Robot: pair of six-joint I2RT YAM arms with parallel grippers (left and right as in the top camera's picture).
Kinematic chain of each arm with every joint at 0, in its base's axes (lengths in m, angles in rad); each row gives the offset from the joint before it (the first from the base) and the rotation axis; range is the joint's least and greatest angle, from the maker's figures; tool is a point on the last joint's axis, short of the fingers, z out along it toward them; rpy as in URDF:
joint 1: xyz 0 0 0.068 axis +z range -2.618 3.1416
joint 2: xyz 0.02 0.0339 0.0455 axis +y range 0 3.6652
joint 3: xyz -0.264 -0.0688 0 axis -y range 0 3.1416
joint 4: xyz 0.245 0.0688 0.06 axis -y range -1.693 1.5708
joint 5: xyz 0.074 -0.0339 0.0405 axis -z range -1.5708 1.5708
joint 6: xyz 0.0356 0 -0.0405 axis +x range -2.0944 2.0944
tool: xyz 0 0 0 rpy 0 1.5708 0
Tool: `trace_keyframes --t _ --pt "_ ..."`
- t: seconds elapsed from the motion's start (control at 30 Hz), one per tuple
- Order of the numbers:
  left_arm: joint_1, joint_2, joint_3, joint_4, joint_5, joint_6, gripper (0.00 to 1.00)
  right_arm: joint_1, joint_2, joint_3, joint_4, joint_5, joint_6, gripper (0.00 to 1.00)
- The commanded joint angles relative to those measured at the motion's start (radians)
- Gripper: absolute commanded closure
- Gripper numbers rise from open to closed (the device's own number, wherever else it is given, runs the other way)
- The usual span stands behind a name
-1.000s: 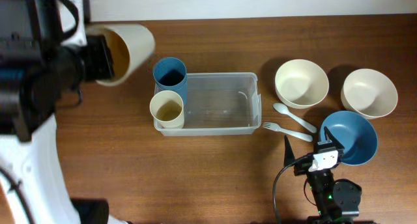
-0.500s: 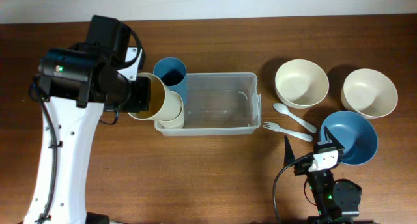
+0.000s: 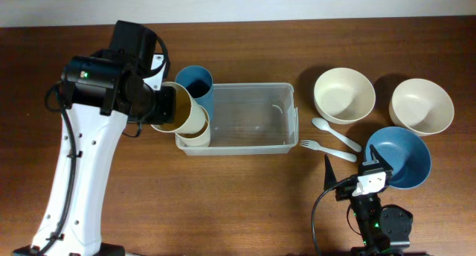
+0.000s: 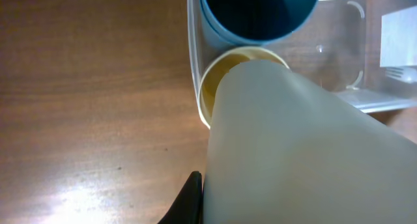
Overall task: Pack container
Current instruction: 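Lower the cream cup into the cream cup in the container, release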
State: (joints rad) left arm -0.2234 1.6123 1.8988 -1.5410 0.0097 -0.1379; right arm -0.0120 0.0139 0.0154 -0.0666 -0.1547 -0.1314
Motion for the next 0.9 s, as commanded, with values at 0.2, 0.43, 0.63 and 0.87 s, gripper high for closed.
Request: trace_keyframes --t 0.2,0.43,0.63,0.87 --pt "-0.004 -0.008 -0.04 0.045 -0.034 0.013 0.98 0.005 -0.01 -0.008 -0.003 0.009 0.0 0.01" --pt "-0.004 -0.008 -0.054 0.046 -0.037 0.013 0.98 0.005 -0.01 -0.008 -0.003 0.009 0.0 0.01" --pt "-0.004 -0.006 -0.068 0.048 -0.037 0.013 0.98 0.005 -0.01 -0.008 -0.003 0.009 0.0 0.01" --pt "-0.004 -0.006 -0.068 0.053 -0.037 0.013 0.79 0.005 -0.01 -0.008 -0.003 0.009 0.0 0.01"
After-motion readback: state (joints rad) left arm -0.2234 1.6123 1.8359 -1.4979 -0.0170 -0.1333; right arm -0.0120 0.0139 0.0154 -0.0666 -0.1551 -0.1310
